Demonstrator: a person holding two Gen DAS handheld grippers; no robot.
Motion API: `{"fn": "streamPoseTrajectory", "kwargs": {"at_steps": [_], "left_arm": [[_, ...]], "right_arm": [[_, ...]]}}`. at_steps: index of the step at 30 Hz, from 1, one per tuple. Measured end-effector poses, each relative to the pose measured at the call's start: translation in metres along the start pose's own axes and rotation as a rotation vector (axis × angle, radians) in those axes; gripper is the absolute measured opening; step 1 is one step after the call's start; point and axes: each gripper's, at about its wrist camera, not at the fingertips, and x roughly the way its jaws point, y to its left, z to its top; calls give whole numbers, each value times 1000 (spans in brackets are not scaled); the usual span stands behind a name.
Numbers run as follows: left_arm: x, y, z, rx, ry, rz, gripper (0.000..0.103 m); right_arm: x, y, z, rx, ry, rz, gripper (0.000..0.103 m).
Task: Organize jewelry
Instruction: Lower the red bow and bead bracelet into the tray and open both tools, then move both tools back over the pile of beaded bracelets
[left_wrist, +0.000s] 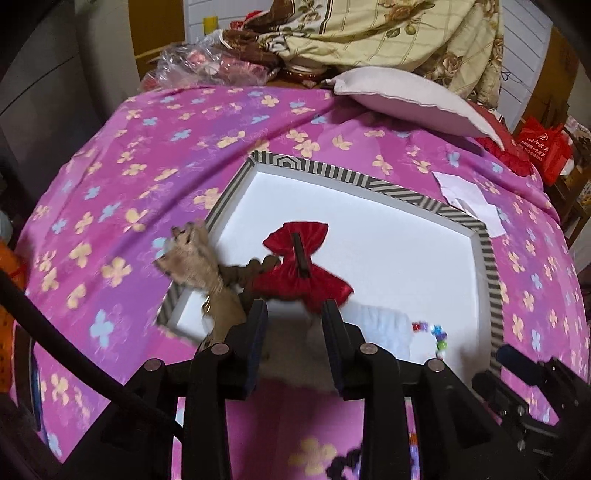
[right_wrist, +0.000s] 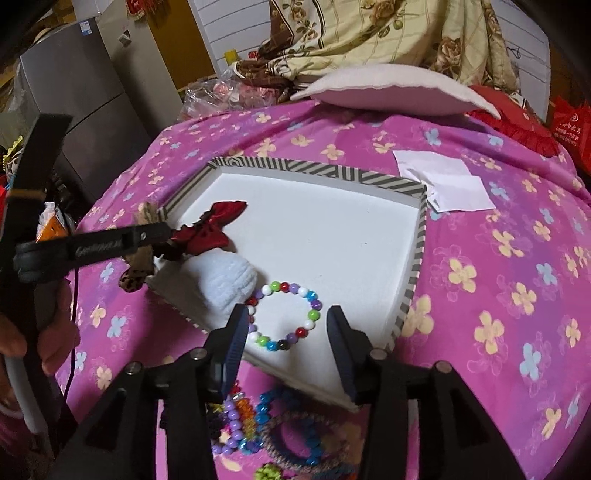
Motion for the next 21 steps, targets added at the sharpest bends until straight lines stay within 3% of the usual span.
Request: {"fn": "streamPoseTrajectory", "kwargs": {"at_steps": [7,21], "left_arm": [[-34,0,-38,7,-50,35,51],[-71,-3,-106,0,-97,63,51]], "right_arm": [[-25,15,-15,-21,-28,3,56],[-65,29,-57,-30,-59,-3,63]]}}
